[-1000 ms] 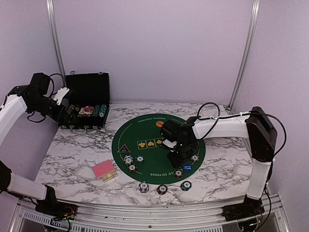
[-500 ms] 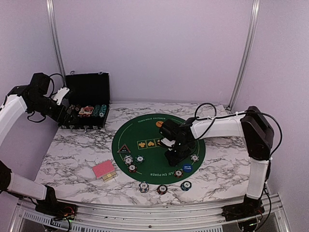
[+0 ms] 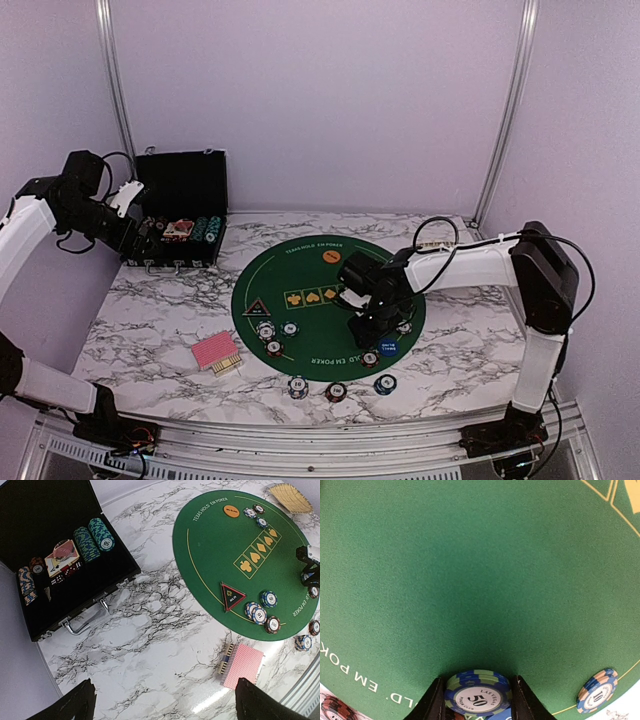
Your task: Distribute texas hold em gaming equipment
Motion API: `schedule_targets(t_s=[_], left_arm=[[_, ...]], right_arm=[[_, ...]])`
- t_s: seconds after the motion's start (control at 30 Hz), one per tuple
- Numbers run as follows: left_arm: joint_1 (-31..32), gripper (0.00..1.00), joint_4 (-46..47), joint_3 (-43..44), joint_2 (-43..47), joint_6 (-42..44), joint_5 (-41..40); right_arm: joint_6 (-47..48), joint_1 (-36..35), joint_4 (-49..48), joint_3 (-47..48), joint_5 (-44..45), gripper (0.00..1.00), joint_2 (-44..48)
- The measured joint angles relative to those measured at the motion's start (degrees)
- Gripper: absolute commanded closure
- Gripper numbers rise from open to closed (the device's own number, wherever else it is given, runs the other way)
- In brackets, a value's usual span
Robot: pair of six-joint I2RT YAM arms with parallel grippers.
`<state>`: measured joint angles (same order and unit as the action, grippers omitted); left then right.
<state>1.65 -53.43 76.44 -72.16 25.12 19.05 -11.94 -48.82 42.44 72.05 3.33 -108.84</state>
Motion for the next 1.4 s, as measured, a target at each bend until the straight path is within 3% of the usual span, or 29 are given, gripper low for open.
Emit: schedule_targets(t_s=[0.23,0.5,0.87,1.1,1.27,1.4], left_arm=[[0.02,0.01,0.04,-1.77,0.09,1.38,0.0],[5.16,0.01,0.07,-8.09,0.13,4.85,0.24],[20.44,0.01,3.67,-16.7,-6.56,5.14,-5.73],[23.5,0.01,7.3,-18.93,-6.93,1.97,-13.66],[23.47,0.01,8.17,-12.61,-7.41,-1.27,-24.68],[22.95,0.01,9.92,-11.28,-6.8,-3.02,-27.65]], right_arm=[[0.11,0.2,0.63,0.35,0.15,0.28,0.0],[-0.17,0.22,3.17,5.05,1.49,0.02,0.83],[-2.23,0.22,3.58,8.7,2.05,0.01,5.68],[-3.96,0.61,2.78,8.7,1.7,0.01,5.77],[-5.09,3.58,-0.33,6.51,-0.22,0.01,6.75],[-5.9,5.35,-1.68,4.37,-0.87,0.01,8.07]])
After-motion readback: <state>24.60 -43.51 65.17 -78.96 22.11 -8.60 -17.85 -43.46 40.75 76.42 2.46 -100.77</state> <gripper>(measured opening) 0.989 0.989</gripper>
